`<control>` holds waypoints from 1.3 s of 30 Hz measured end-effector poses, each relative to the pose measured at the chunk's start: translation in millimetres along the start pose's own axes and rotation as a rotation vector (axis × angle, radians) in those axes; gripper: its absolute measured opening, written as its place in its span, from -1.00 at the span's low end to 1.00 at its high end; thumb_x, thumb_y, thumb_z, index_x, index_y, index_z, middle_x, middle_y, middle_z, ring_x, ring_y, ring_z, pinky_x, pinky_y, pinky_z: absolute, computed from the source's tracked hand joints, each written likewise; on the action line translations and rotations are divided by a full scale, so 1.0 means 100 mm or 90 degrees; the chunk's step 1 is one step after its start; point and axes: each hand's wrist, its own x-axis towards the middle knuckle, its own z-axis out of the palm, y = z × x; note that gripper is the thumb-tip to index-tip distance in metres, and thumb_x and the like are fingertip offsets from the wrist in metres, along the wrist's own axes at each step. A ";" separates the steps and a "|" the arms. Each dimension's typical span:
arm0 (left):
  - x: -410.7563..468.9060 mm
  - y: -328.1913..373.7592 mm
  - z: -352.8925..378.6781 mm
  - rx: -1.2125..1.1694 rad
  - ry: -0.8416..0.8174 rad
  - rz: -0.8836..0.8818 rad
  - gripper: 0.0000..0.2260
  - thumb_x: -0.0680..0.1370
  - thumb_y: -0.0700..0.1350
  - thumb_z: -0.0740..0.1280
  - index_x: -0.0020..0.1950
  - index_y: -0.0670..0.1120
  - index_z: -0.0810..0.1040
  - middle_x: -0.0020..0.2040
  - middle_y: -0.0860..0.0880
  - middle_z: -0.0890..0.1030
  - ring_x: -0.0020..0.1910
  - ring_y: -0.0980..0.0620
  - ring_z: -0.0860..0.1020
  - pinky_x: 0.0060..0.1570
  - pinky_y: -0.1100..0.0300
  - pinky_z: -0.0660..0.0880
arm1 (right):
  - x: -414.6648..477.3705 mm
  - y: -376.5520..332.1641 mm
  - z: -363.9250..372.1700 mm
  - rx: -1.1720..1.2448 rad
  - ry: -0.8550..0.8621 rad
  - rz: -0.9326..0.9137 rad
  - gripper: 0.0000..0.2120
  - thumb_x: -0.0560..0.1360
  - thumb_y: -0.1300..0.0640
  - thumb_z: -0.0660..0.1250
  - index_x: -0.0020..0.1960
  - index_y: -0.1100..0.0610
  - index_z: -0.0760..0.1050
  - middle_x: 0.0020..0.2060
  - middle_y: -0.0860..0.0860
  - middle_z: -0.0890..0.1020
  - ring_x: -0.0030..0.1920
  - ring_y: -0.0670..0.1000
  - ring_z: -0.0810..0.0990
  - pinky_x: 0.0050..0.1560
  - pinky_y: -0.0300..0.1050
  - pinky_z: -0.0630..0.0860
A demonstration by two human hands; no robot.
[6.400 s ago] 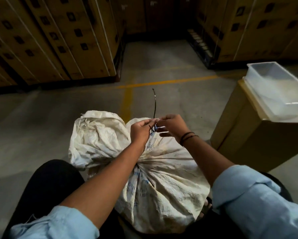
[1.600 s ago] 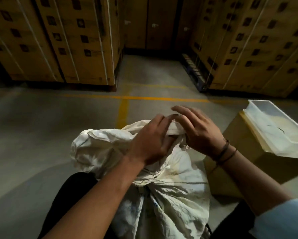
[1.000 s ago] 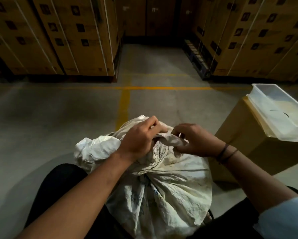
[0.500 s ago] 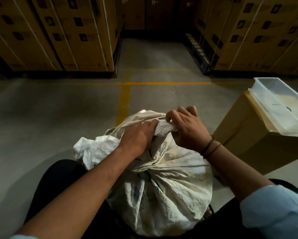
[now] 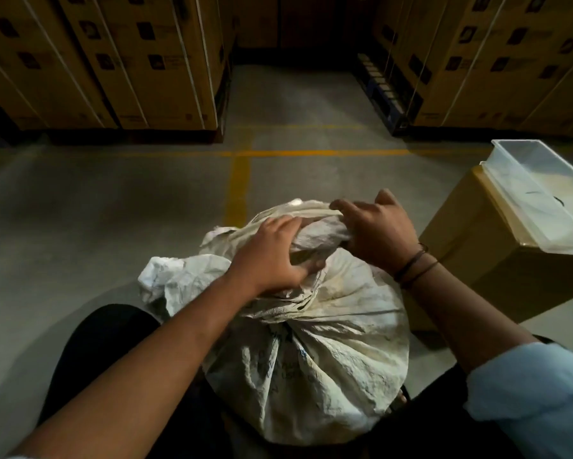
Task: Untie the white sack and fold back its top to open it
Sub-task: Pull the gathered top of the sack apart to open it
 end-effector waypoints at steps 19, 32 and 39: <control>-0.23 0.20 -0.01 -0.194 -0.199 -0.006 -0.20 0.40 0.33 0.45 0.51 0.10 0.18 0.45 0.08 0.28 0.44 0.08 0.29 0.41 0.04 0.35 | 0.02 -0.02 -0.18 0.124 -0.086 -0.142 -0.63 0.38 -0.03 0.41 0.19 -0.07 0.63 -0.06 -0.04 0.71 -0.17 0.14 0.68 -0.11 -0.03 0.54; -0.12 -0.08 -0.02 0.232 -0.129 -0.096 -0.68 0.50 -0.18 0.36 0.24 -0.09 0.46 0.19 -0.10 0.56 0.01 -0.15 0.61 -0.06 0.00 0.58 | -0.02 -0.28 0.05 0.016 -0.099 -0.083 -0.27 0.33 0.10 0.33 0.50 0.16 0.32 0.35 0.16 0.48 0.34 0.23 0.48 0.18 0.10 0.54; -0.11 0.08 0.21 0.270 0.092 0.030 -0.73 0.59 -0.19 0.27 0.30 -0.06 0.46 0.09 -0.07 0.63 0.02 -0.14 0.66 -0.15 -0.03 0.62 | -0.11 -0.22 0.02 0.155 -0.223 -0.136 -0.19 0.41 -0.24 0.40 0.56 -0.04 0.21 0.33 0.00 0.55 0.22 0.13 0.60 0.01 0.10 0.63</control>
